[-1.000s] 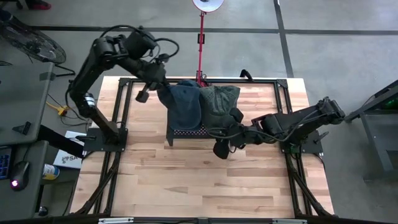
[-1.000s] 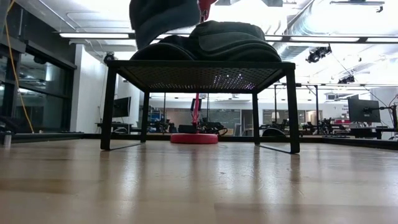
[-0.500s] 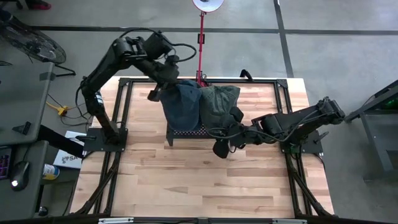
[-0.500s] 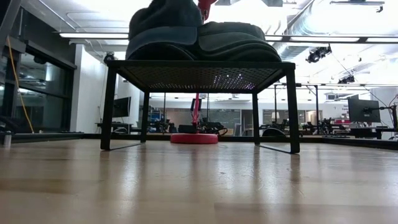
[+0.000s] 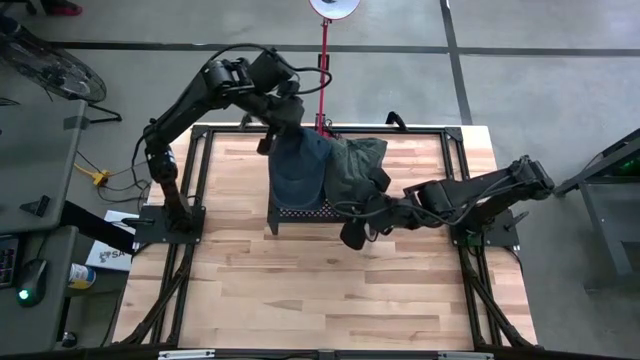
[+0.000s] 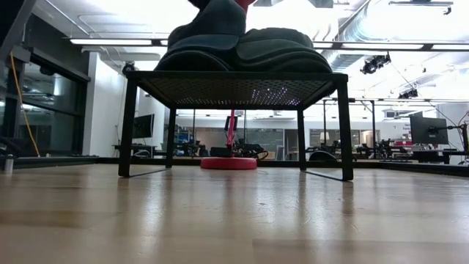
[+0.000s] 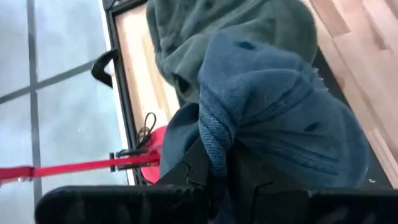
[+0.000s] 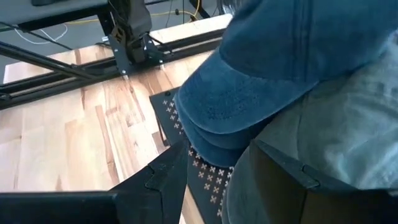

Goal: Pick & Place hat
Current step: Stack the blue cap on top of the blue cap on the shelf

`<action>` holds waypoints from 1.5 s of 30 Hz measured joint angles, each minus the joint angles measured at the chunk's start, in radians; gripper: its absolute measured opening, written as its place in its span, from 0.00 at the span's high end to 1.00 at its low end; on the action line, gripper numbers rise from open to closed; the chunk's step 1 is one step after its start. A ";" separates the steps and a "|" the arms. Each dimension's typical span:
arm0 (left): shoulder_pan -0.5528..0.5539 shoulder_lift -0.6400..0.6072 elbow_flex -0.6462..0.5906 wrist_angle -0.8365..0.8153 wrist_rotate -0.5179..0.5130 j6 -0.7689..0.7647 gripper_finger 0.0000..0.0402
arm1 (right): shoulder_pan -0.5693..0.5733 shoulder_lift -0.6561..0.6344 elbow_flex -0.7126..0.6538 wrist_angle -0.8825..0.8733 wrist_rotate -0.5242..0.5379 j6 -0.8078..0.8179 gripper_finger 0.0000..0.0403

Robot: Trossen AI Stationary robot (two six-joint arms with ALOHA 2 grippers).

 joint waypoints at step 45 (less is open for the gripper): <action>0.006 0.107 0.000 0.051 -0.031 -0.054 0.93 | -0.411 0.070 0.000 0.399 -0.346 -0.413 0.59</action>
